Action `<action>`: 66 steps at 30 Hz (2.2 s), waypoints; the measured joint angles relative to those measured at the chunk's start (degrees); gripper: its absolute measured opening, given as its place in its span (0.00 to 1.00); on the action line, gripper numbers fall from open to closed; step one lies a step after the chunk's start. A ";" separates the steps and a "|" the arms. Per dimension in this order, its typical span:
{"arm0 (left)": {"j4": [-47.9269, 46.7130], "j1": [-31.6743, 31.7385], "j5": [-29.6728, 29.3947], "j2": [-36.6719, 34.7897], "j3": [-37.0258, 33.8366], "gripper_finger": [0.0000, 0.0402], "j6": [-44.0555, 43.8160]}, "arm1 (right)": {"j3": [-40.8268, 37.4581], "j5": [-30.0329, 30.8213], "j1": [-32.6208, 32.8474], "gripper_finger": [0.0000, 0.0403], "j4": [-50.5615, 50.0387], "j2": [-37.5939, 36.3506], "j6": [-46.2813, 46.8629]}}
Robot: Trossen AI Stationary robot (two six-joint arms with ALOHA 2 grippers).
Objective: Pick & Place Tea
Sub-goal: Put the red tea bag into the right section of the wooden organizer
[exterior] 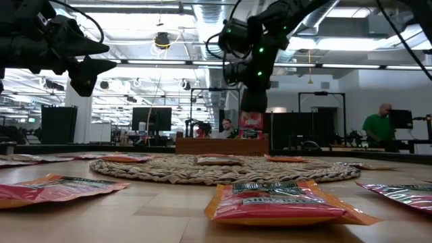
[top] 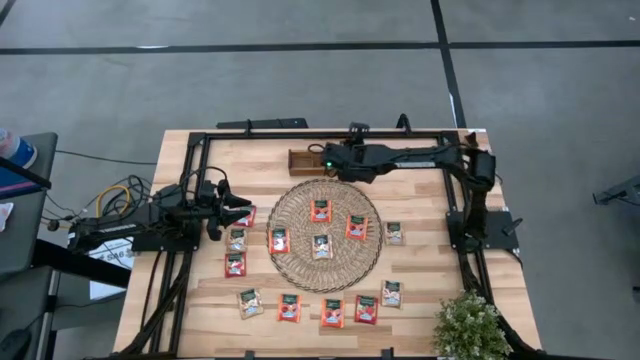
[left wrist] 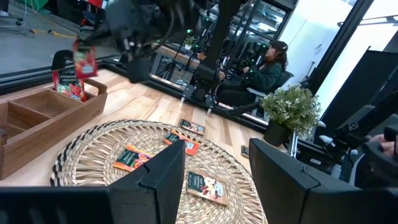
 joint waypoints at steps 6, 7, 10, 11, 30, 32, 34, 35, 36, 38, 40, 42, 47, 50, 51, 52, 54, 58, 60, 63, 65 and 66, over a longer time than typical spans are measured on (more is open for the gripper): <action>0.12 0.00 -0.02 0.01 -0.02 0.42 0.00 | -0.14 -0.75 -0.22 0.00 3.19 1.48 1.75; 0.12 0.00 0.00 -0.01 -0.02 0.42 0.00 | -0.12 -0.82 -0.22 0.00 3.49 1.48 2.50; 0.14 0.01 0.00 0.00 -0.02 0.42 0.00 | -0.11 -0.54 -0.28 0.00 2.82 1.48 3.14; 0.14 0.01 -0.01 0.01 -0.02 0.42 0.00 | -0.11 -0.22 -0.48 0.00 2.86 1.48 2.79; 0.20 0.01 -0.20 0.01 0.00 0.42 0.00 | -3.87 0.59 -1.29 0.00 5.25 1.44 5.16; 0.20 0.02 -0.22 0.01 0.00 0.42 0.00 | -3.83 0.64 -1.63 0.00 6.06 2.13 4.48; 0.20 0.02 -0.24 0.00 0.00 0.42 0.00 | -3.96 0.30 -2.08 0.00 5.46 2.66 4.24; 0.20 0.01 -0.24 0.02 -0.01 0.42 -0.02 | -3.87 0.36 -2.25 0.00 6.22 3.21 4.23; 0.20 0.02 -0.24 0.00 0.00 0.42 -0.02 | -3.74 0.34 -2.31 0.00 6.69 3.78 4.26; 0.21 0.02 -0.24 0.00 -0.01 0.42 -0.03 | -4.00 0.26 -2.26 0.00 5.62 4.23 3.75; 0.22 0.02 -0.23 0.00 -0.01 0.42 -0.02 | -3.89 0.31 -1.90 0.00 6.93 4.22 3.01; 0.22 0.02 -0.24 0.01 -0.02 0.42 -0.02 | -3.82 0.59 -1.47 0.00 7.96 4.58 2.93; 0.22 0.00 -0.24 0.01 -0.02 0.42 -0.02 | -3.85 0.40 -1.49 0.00 7.21 4.96 2.76; 0.22 0.02 -0.24 0.02 -0.01 0.42 -0.02 | -3.89 0.41 -1.26 0.00 6.97 5.11 2.75; 0.22 0.01 -0.26 -0.01 -0.01 0.42 -0.02 | -3.89 0.41 -1.18 0.00 7.14 5.11 2.75; 0.22 0.01 -0.28 0.00 -0.02 0.42 -0.02 | -3.89 0.36 -1.16 0.00 7.14 5.11 2.75; 0.22 0.01 -0.34 0.02 -0.01 0.42 -0.02 | -3.89 0.28 -1.21 0.00 7.02 5.11 2.75; 0.22 0.02 -0.48 0.00 -0.02 0.42 -0.02 | -3.89 -0.05 -1.21 0.00 6.93 5.11 2.75; 0.22 0.02 -0.48 0.02 0.00 0.42 -0.02 | -3.89 -0.72 -1.21 0.00 6.93 5.11 2.77; 0.22 0.01 -0.48 0.01 -0.02 0.42 -0.02 | -3.89 -1.28 -1.21 0.00 6.93 5.11 2.75; 0.22 0.02 -0.48 0.00 -0.02 0.42 -0.02 | -3.89 -1.31 -1.20 0.00 6.92 5.11 2.77; 0.22 0.02 -0.48 0.00 -0.02 0.42 -0.02 | -3.89 -1.35 -1.18 0.00 6.91 5.11 2.77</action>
